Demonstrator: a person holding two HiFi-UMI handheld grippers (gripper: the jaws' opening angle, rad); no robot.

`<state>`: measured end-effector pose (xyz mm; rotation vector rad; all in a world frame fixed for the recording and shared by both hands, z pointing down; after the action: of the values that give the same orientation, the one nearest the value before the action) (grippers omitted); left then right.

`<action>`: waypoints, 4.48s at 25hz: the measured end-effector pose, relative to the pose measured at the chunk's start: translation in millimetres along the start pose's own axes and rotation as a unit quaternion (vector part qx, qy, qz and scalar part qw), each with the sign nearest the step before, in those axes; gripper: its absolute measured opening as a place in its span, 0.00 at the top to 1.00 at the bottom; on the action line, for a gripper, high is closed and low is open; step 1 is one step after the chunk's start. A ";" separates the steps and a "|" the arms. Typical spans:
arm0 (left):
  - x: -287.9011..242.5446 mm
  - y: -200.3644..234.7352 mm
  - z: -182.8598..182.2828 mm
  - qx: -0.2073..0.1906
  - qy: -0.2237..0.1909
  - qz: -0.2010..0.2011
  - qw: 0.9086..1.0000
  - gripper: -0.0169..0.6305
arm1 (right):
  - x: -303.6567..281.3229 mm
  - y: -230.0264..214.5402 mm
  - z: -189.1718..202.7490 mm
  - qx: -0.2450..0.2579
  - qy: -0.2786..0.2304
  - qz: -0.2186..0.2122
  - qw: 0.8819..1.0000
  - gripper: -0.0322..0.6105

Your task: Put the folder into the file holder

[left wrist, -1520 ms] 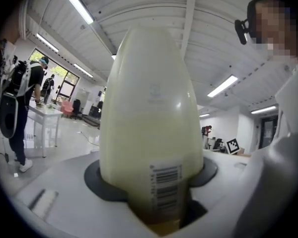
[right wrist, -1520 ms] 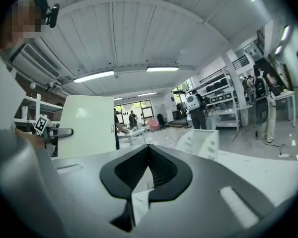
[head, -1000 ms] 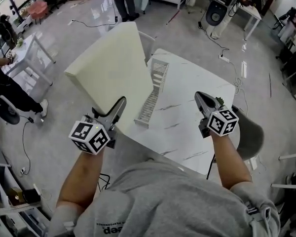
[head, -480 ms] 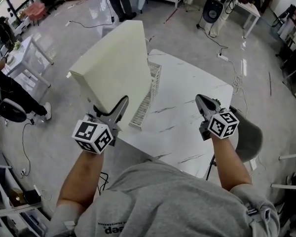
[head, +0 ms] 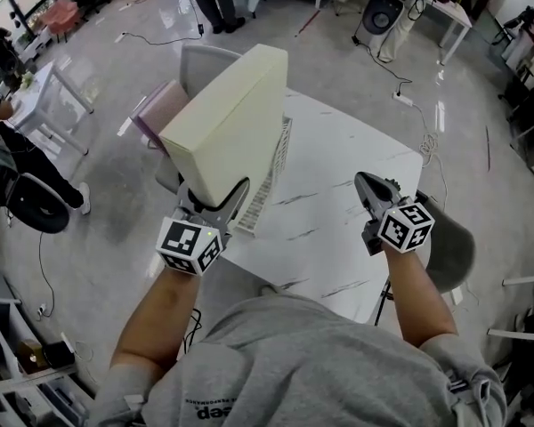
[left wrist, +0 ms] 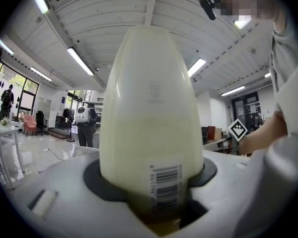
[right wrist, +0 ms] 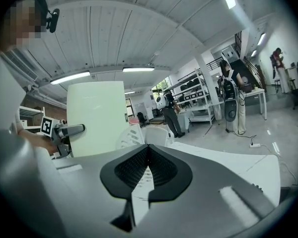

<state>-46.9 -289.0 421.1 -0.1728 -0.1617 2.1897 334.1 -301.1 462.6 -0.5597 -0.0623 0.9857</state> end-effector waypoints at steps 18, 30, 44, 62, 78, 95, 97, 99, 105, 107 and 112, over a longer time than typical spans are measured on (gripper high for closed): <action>-36.5 -3.6 68.3 0.005 -0.028 -0.003 1.000 0.44 | 7.1 -32.1 30.4 -0.018 0.049 0.039 0.998 0.95; -51.9 -6.7 76.7 -0.031 -0.041 0.037 0.998 0.44 | 3.9 -37.3 39.6 -0.028 0.054 0.039 0.997 0.95; -66.3 -0.4 93.3 -0.001 -0.069 0.046 0.997 0.43 | 11.2 -39.3 47.9 -0.032 0.063 0.046 0.996 0.95; -76.1 -27.7 148.8 -0.072 0.028 0.069 0.995 0.39 | 8.4 -38.4 53.6 -0.033 0.068 0.040 0.996 0.95; -24.6 -13.6 112.5 -0.002 0.025 0.047 0.999 0.25 | -8.1 -2.2 40.5 -0.015 0.063 -0.008 0.998 0.95; 252.4 55.5 95.2 0.090 0.027 -0.164 0.982 0.34 | -98.2 206.2 61.8 0.047 0.094 -0.206 0.973 0.95; 295.0 62.9 92.4 0.090 0.030 -0.191 0.977 0.42 | -109.4 243.3 71.7 0.057 0.099 -0.231 0.966 0.95; 342.2 68.8 89.4 0.096 0.032 -0.224 0.969 0.50 | -123.2 284.2 82.1 0.068 0.106 -0.257 0.958 0.95; 481.7 64.1 83.0 0.100 0.040 -0.318 0.942 0.68 | -144.9 396.9 127.0 0.089 0.126 -0.318 0.935 0.95; 528.4 58.1 84.2 0.101 0.048 -0.357 0.927 0.71 | -153.6 437.4 147.8 0.095 0.138 -0.349 0.922 0.95; 625.5 56.8 80.8 0.118 0.058 -0.434 0.891 0.81 | -177.9 538.0 189.3 0.114 0.172 -0.407 0.890 0.95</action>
<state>-470.0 181.3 449.6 -0.0681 0.0906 1.2822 -237.3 -136.6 404.8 -0.4203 0.1286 0.0618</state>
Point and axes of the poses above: the fingertips, and each gripper's own axes: x backward along the fingers, y to its left, z out of its underside, the point moved 9 cm from there along x, backward along the fingers, and after that the axes turned 12 degrees about -x, right-handed, at the moved point
